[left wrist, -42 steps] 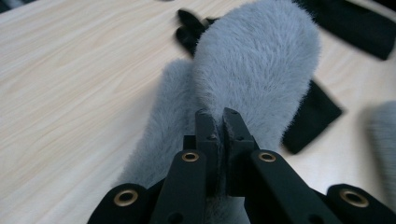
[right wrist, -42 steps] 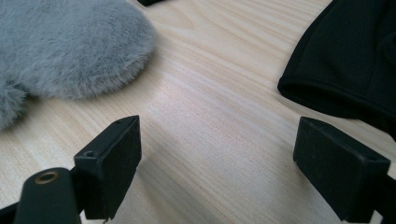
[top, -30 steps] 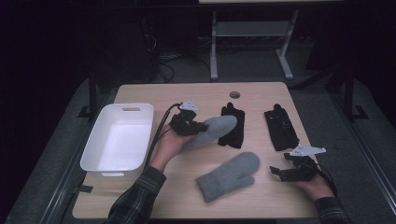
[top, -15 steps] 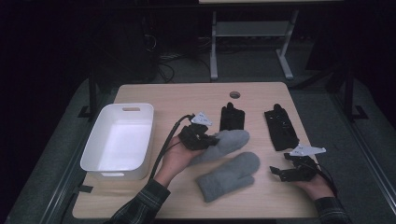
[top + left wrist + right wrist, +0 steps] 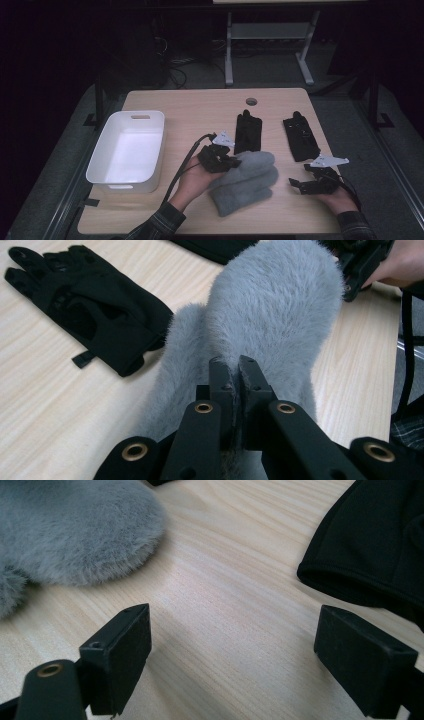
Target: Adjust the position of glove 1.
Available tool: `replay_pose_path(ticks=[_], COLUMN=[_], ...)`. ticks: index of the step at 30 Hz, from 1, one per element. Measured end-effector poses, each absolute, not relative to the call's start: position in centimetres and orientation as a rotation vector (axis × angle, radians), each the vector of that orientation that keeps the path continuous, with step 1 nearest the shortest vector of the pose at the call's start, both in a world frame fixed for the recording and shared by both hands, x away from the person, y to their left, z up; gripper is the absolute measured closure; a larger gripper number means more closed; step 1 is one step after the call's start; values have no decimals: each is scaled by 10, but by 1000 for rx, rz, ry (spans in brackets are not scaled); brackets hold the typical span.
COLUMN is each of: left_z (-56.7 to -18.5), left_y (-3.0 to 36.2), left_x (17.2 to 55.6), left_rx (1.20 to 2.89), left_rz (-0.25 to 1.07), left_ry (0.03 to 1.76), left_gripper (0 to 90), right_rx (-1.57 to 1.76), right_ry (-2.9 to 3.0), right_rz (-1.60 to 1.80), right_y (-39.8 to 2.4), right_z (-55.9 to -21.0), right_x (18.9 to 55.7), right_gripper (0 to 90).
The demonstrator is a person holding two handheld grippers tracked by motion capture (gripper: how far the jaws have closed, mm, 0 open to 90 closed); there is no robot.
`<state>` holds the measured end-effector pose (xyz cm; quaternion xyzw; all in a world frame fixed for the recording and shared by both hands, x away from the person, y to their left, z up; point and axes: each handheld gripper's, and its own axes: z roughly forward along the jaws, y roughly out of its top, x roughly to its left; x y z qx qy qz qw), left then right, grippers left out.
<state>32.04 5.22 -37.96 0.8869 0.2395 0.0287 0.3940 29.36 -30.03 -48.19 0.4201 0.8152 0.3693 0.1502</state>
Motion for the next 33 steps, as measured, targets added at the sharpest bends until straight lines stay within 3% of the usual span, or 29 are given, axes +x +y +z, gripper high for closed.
replay_pose_path(ticks=[17,33], left_z=[-398,-421], left_y=[59,59], left_x=[325,347], left_rx=[2265,2280], left_rz=[84,224], left_ry=[680,797], left_gripper=[864,852], right_rx=[1205,1202], right_ry=[2342,2343], right_rz=[1058,1063], right_y=[-300,-301], right_z=[-482,-482], right_x=[293,294], right_gripper=[151,151])
